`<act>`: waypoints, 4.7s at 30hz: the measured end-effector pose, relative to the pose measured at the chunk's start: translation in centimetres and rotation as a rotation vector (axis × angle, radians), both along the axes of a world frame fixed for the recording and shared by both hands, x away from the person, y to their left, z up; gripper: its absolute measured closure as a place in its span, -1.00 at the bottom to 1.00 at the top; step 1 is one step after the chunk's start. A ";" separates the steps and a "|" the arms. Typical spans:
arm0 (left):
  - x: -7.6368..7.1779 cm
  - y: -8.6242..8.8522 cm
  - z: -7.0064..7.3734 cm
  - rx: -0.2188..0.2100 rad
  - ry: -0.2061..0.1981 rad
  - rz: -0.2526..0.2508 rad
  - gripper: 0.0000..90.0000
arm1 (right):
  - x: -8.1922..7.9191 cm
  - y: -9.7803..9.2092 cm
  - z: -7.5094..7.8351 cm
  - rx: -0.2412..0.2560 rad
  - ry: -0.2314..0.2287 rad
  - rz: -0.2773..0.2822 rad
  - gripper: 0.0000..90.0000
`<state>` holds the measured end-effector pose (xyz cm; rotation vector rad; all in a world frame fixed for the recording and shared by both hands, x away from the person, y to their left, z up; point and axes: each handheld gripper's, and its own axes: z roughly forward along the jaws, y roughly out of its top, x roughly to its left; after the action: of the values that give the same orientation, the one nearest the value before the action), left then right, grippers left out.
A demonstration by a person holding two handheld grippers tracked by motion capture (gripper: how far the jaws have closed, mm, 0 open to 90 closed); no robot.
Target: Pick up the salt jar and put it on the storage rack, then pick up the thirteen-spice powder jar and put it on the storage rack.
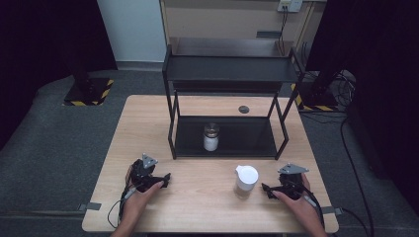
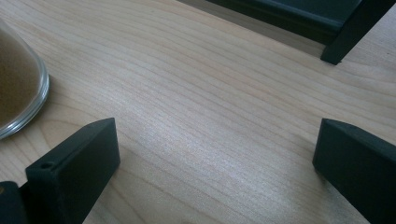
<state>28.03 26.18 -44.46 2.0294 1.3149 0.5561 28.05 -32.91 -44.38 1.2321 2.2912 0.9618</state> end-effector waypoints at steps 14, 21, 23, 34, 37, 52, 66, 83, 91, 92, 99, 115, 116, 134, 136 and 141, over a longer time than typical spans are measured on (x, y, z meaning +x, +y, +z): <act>0.2 0.0 0.0 0.002 0.005 -0.006 -1.00 | -0.3 -0.2 0.0 -0.001 0.001 0.003 -0.98; 0.4 0.1 0.0 0.000 0.009 -0.006 -1.00 | -0.4 -0.2 0.0 -0.002 0.001 0.005 -0.98; 0.4 0.1 0.0 0.000 0.009 -0.006 -1.00 | -0.4 -0.2 0.0 -0.002 0.000 0.005 -0.98; 0.3 0.0 0.0 0.000 0.008 -0.006 -1.00 | -0.4 -0.2 0.0 -0.002 0.000 0.005 -0.98; 0.3 0.0 0.0 0.000 0.008 -0.006 -1.00 | -0.4 -0.2 0.0 -0.002 0.000 0.005 -0.98; 0.2 0.0 0.0 0.001 0.007 -0.003 -1.00 | 0.0 -0.8 1.1 -0.003 0.039 0.060 -0.90; 0.0 -0.1 0.0 0.002 0.006 0.002 -1.00 | -0.4 -1.1 3.4 -0.020 0.069 0.131 -0.87; -0.2 -0.2 0.0 0.001 0.008 0.003 -1.00 | -3.3 -0.1 4.1 -0.013 0.046 0.218 -0.88; -0.3 -0.2 0.0 0.000 0.007 0.003 -1.00 | -3.6 0.7 4.4 0.019 0.035 0.245 -0.89; -0.3 -0.2 0.0 0.000 0.007 0.003 -1.00 | -3.6 0.9 4.4 0.018 0.034 0.249 -0.89; -0.4 -0.2 0.0 0.000 0.007 0.003 -1.00 | -3.3 1.8 4.1 0.034 0.041 0.279 -0.88; -0.4 -0.2 0.0 0.000 0.007 0.003 -1.00 | -3.1 3.3 3.8 0.050 0.021 0.288 -0.87; -0.4 -0.2 0.0 0.000 0.007 0.003 -1.00 | -3.0 3.4 3.8 0.050 0.020 0.286 -0.87; -0.4 -0.2 0.0 0.000 0.007 0.002 -1.00 | -2.6 4.6 3.9 0.066 -0.005 0.282 -0.81; -0.4 -0.2 0.0 0.000 0.007 0.002 -1.00 | -2.5 4.8 3.9 0.066 -0.009 0.282 -0.79; -0.4 -0.2 0.0 0.000 0.007 0.002 -1.00 | -2.3 5.5 3.9 0.065 -0.020 0.276 -0.73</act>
<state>27.59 26.00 -44.43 2.0319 1.3218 0.5500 25.75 -27.42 -40.52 0.9392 2.4756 1.1439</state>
